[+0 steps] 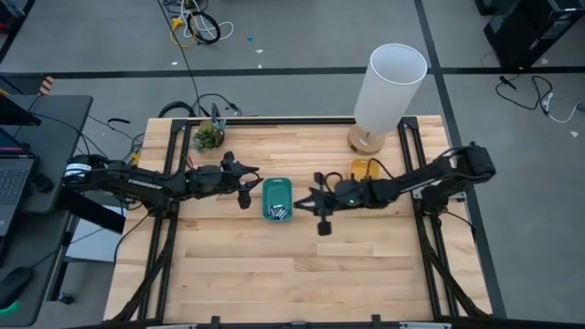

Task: Sort batteries
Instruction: Put the silver battery into the blue bin, then move the yellow bin to the center of the table

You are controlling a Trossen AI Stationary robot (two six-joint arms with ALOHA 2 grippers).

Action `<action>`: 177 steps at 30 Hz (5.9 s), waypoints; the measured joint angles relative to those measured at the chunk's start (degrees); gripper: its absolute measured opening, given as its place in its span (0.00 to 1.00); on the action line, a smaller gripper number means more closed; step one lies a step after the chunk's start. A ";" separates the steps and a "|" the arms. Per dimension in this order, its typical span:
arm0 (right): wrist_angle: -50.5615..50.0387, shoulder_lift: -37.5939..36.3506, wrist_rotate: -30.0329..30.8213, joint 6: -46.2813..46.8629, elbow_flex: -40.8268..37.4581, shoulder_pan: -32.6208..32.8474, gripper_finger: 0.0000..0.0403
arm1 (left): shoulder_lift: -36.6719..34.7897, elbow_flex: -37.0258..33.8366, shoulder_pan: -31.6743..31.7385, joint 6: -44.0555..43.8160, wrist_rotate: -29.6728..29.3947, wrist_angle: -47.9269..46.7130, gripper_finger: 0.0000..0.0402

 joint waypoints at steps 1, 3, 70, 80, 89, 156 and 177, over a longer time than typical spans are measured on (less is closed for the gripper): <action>-0.05 1.37 0.02 -0.91 1.60 -0.61 0.07 | 0.00 0.00 0.00 -0.16 0.01 -0.01 0.49; 0.09 4.54 0.02 -1.92 5.11 -1.74 0.08 | 0.00 0.00 0.00 -0.87 0.01 -0.09 0.49; -100.19 -18.09 19.30 75.01 6.15 -4.72 0.28 | 0.00 0.02 -6.31 -3.91 0.88 -8.61 0.49; -88.94 -23.91 13.33 72.09 -0.31 -10.41 0.25 | 0.00 0.02 -7.17 -3.88 0.45 -10.24 0.49; -84.43 -24.59 12.23 68.96 -4.92 -15.98 0.25 | 0.00 0.02 -7.17 -3.71 -1.36 -10.78 0.49; -65.45 -33.19 3.26 63.90 -6.80 -4.94 0.23 | -0.02 0.01 -7.17 -7.44 -1.37 -13.84 0.49; -38.17 -18.45 7.68 71.70 -15.33 6.75 0.11 | -0.02 0.00 -7.04 -8.43 -4.16 -13.32 0.49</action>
